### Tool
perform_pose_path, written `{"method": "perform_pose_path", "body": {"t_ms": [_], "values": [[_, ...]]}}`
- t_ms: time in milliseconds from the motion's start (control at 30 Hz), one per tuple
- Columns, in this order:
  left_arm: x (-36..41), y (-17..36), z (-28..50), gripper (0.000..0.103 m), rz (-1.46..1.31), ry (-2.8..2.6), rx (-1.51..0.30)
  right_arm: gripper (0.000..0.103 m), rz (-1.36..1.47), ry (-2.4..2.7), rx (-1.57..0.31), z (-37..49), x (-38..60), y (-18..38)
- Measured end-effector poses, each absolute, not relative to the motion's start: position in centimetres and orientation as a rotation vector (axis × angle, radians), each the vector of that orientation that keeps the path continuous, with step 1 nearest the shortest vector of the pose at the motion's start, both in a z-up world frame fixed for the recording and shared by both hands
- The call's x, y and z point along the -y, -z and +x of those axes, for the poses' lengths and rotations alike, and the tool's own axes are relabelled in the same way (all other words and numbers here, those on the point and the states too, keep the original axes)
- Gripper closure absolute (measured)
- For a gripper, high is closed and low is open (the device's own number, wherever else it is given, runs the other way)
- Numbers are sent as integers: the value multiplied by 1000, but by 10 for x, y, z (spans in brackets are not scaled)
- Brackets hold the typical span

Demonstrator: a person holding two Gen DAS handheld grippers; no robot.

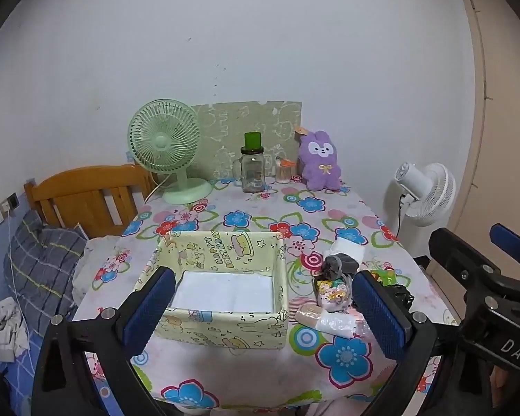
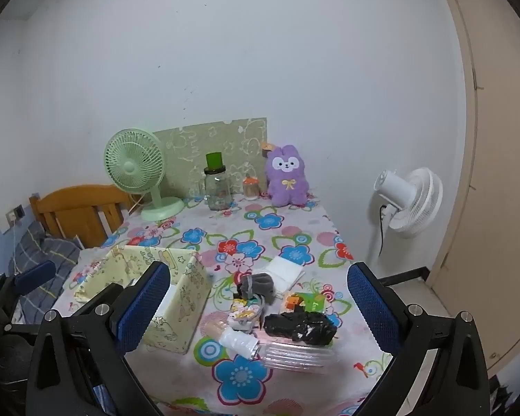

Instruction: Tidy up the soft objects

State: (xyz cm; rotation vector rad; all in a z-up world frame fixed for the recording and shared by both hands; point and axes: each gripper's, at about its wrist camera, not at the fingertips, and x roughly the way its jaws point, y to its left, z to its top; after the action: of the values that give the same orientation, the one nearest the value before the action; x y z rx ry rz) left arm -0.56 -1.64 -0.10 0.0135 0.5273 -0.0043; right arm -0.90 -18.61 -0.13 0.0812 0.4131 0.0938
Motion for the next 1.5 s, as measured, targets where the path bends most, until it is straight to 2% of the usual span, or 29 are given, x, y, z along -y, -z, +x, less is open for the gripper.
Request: {"method": "perform_pose_path", "body": {"t_ms": [1500], "values": [[12, 8, 8, 1, 21, -68, -524, 0, 116, -118, -461, 7, 189, 9]]}}
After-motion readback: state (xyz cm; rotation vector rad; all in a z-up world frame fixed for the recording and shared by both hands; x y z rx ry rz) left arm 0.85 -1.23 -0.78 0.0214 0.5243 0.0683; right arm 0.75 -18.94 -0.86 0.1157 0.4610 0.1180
